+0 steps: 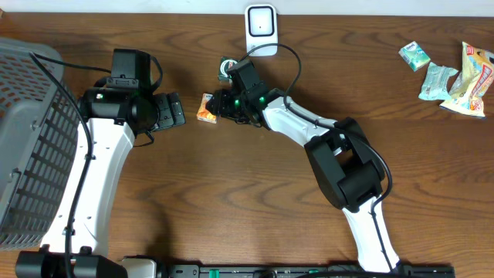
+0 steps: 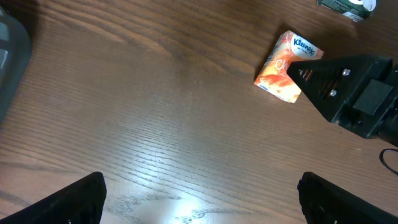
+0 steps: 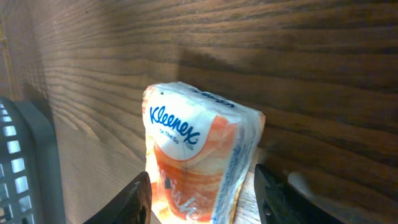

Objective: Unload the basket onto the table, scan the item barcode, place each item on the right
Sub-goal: 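Lift the orange Kleenex pack and carry it rightward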

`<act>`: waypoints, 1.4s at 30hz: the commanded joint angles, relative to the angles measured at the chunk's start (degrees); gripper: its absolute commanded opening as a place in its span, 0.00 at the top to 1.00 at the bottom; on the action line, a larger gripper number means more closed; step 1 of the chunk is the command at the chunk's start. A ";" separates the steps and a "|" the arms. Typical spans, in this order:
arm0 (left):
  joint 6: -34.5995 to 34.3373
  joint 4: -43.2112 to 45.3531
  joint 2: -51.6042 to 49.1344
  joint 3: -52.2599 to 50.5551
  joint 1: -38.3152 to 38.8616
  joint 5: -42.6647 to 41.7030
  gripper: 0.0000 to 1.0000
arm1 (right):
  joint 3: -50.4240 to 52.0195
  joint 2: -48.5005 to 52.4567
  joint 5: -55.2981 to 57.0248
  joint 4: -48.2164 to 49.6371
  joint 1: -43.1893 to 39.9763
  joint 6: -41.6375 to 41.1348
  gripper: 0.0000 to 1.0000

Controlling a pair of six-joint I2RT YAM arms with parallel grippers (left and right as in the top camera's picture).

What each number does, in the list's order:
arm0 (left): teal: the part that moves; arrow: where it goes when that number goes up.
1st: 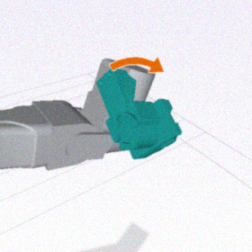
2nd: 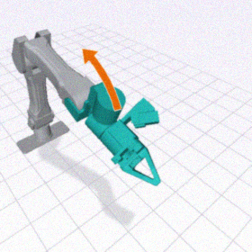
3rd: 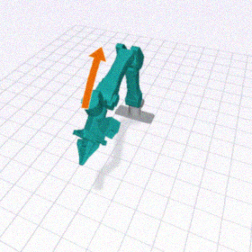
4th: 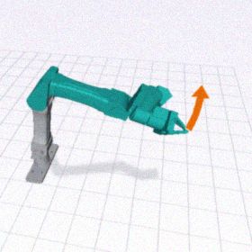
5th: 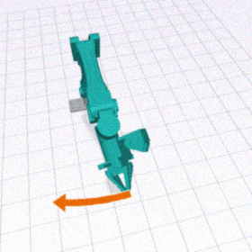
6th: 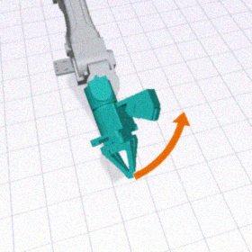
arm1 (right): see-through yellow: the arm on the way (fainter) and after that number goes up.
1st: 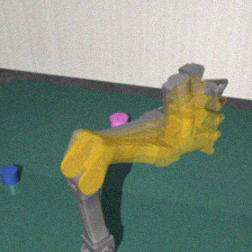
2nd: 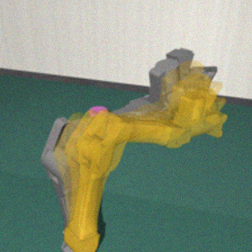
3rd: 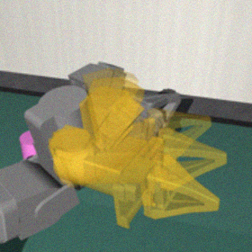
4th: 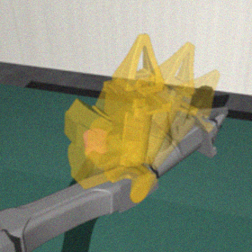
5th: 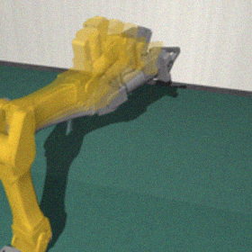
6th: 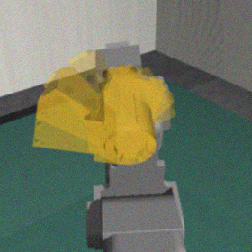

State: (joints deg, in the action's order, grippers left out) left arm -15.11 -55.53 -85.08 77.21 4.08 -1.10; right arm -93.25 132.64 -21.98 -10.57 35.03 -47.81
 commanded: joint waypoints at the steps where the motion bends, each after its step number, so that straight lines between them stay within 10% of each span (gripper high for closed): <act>1: 0.28 -0.13 -0.26 0.24 -0.02 0.72 0.02 | 0.31 2.05 2.40 -0.50 0.90 -0.39 0.53; 7: 0.28 -0.13 -0.26 0.24 -0.02 0.72 0.02 | 0.28 2.47 0.22 -0.74 0.70 -0.09 0.98; 27: 0.28 -0.13 -0.26 0.24 -0.02 0.72 0.02 | 0.26 0.15 -57.53 -0.74 -24.87 22.23 0.99; 42: 0.28 -0.13 -0.26 0.24 -0.02 0.72 0.02 | 0.26 0.15 -67.52 -0.31 -35.50 35.43 0.99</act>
State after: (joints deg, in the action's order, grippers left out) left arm -15.14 -55.53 -85.08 77.21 4.08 -1.10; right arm -93.25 133.40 -86.39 -11.00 1.08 -16.75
